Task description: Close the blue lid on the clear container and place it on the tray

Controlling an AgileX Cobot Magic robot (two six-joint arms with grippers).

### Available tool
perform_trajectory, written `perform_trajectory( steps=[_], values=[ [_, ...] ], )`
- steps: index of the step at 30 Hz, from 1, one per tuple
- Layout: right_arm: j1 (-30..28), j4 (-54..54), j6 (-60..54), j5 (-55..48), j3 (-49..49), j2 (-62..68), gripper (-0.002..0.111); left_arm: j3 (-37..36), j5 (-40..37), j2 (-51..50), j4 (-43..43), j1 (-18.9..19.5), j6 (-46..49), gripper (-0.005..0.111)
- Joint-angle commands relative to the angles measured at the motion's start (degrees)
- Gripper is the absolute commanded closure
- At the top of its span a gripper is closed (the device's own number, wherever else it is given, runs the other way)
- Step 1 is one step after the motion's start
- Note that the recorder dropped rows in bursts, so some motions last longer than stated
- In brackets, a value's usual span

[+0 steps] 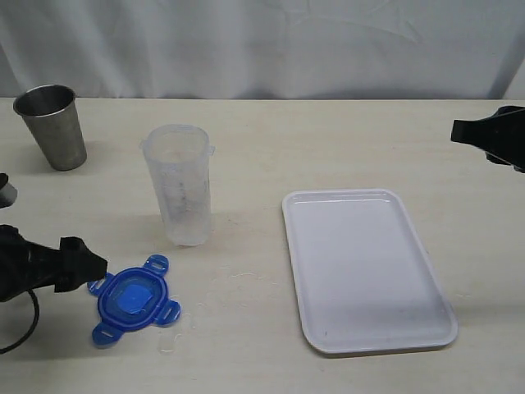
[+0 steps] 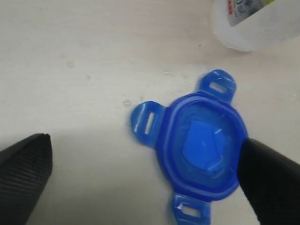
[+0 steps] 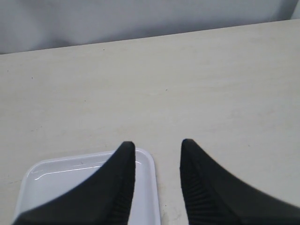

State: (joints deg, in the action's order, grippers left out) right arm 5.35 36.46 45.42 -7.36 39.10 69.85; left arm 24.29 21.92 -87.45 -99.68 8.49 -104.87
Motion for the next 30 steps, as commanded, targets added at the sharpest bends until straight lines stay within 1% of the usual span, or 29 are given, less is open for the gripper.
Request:
perform_trajectory(
  steps=[1,6,7,9,10,12,14,15,19,23,24,25,26,27,28,29,30],
  values=[
    [-0.5,-0.3,-0.9,0.0,0.2,0.1,0.076,0.8,-5.9,-0.5,-0.3,-0.3,2.9,0.002],
    [-0.5,-0.3,-0.9,0.0,0.2,0.1,0.076,0.8,-6.5,-0.5,-0.3,-0.3,3.2,0.002],
    [-0.5,-0.3,-0.9,0.0,0.2,0.1,0.076,0.8,-6.5,-0.5,-0.3,-0.3,3.2,0.005],
    [-0.5,-0.3,-0.9,0.0,0.2,0.1,0.076,1.3,-6.7,-0.5,-0.3,-0.3,3.2,0.018],
    [-0.5,-0.3,-0.9,0.0,0.2,0.1,0.076,1.7,-6.6,-0.5,-0.3,-0.3,3.8,0.029],
    [-0.5,-0.3,-0.9,0.0,0.2,0.1,0.076,2.7,-4.2,-0.5,-0.3,-0.3,6.6,0.045],
    [-0.5,-0.3,-1.1,0.0,0.2,0.1,0.076,3.1,0.4,-0.5,-0.3,-0.3,6.8,0.055],
    [-0.5,-0.3,-1.1,0.0,0.2,0.1,0.076,3.3,2.8,-0.5,-0.3,-0.3,7.8,0.058],
    [-0.5,-0.3,-1.2,0.2,0.2,0.1,0.076,5.6,9.5,-0.5,-0.3,-0.3,14.6,0.058],
    [-0.5,-0.3,-1.2,0.2,0.2,0.1,0.076,11.5,19.2,-0.5,-0.3,-0.3,15.9,0.059],
    [-0.5,-0.3,-1.2,0.2,0.2,0.1,0.076,13.3,21.2,-0.5,-0.3,-0.3,17.6,0.059],
    [-0.5,-0.3,-1.2,0.2,0.2,0.1,0.076,14.1,24.2,-0.5,-0.3,-0.2,22.1,0.059],
    [-0.5,-0.3,-1.2,0.2,0.2,0.1,0.076,14.6,26.7,-0.2,-0.3,-0.2,29.1,0.059],
    [-0.5,-0.3,-1.2,0.2,0.2,0.1,0.076,14.9,26.5,0.2,-0.3,-0.2,34.3,0.06],
    [-0.5,-0.3,-1.2,0.2,0.2,0.1,0.076,15.0,25.2,0.8,-0.3,-0.3,41.3,0.063],
    [-0.5,-0.3,-1.2,0.2,0.2,0.1,0.076,15.0,21.5,1.9,-0.3,-0.4,47.5,0.068],
    [-0.5,-0.3,-1.2,0.2,0.2,0.1,0.076,15.0,18.0,3.0,-0.3,-0.6,51.7,0.074]
  ],
)
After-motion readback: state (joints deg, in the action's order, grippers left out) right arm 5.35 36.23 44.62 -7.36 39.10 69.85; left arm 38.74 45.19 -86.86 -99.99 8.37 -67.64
